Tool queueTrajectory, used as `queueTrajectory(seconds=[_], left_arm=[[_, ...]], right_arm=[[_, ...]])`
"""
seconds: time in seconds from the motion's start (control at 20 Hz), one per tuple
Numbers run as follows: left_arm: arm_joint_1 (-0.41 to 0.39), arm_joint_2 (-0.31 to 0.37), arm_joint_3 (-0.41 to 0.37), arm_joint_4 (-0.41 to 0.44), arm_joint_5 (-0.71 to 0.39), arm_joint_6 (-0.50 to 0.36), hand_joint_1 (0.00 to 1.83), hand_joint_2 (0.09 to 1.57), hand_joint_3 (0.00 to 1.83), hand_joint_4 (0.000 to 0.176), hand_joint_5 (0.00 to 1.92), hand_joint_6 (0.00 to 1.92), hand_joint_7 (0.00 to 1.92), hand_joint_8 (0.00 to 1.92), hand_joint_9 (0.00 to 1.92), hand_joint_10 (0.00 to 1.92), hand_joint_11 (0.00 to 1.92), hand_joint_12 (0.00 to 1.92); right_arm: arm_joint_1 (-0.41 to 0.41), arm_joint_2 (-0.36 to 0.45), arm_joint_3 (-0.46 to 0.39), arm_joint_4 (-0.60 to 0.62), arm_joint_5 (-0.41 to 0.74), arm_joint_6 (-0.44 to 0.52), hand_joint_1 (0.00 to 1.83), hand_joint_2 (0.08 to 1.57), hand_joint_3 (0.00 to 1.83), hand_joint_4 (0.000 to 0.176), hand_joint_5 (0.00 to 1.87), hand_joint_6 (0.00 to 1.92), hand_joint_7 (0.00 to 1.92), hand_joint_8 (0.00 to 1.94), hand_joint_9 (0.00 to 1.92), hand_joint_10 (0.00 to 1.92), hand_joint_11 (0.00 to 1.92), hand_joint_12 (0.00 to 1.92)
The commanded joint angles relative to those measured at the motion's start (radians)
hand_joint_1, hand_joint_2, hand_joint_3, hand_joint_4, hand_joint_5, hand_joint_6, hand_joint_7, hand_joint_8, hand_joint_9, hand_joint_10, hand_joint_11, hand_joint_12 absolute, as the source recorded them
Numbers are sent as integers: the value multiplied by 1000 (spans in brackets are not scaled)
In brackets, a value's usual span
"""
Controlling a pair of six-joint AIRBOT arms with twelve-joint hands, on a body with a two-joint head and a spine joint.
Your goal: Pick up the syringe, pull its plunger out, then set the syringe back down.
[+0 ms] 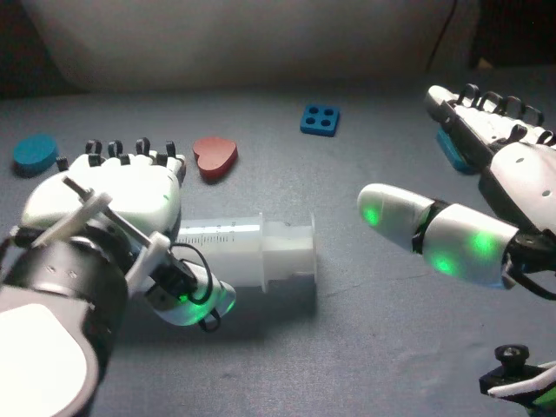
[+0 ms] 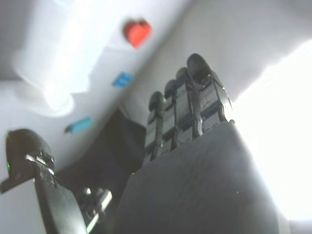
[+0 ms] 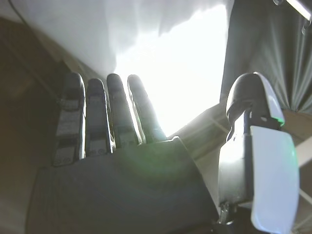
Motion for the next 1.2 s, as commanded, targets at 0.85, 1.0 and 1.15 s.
queueTrajectory(seconds=[0.85, 1.0, 1.15], left_arm=[[194, -181, 181, 290, 89, -130, 716, 980, 8, 0, 87, 1, 63, 1, 57, 3, 0, 397], [208, -211, 227, 300, 81, -138, 712, 982, 5, 0, 88, 1, 64, 1, 57, 2, 0, 410], [213, -231, 264, 310, 61, -138, 699, 989, 6, 0, 91, 1, 66, 1, 60, 2, 0, 417]], right_arm=[[71, -40, 19, -95, 81, 47, 228, 952, 0, 0, 31, 4, 44, 3, 0, 0, 0, 176], [53, -33, 19, -94, 70, 19, 228, 951, 0, 0, 26, 2, 41, 1, 0, 0, 0, 182], [37, -33, 20, -94, 66, 2, 229, 950, 0, 0, 36, 2, 57, 2, 1, 0, 0, 241]])
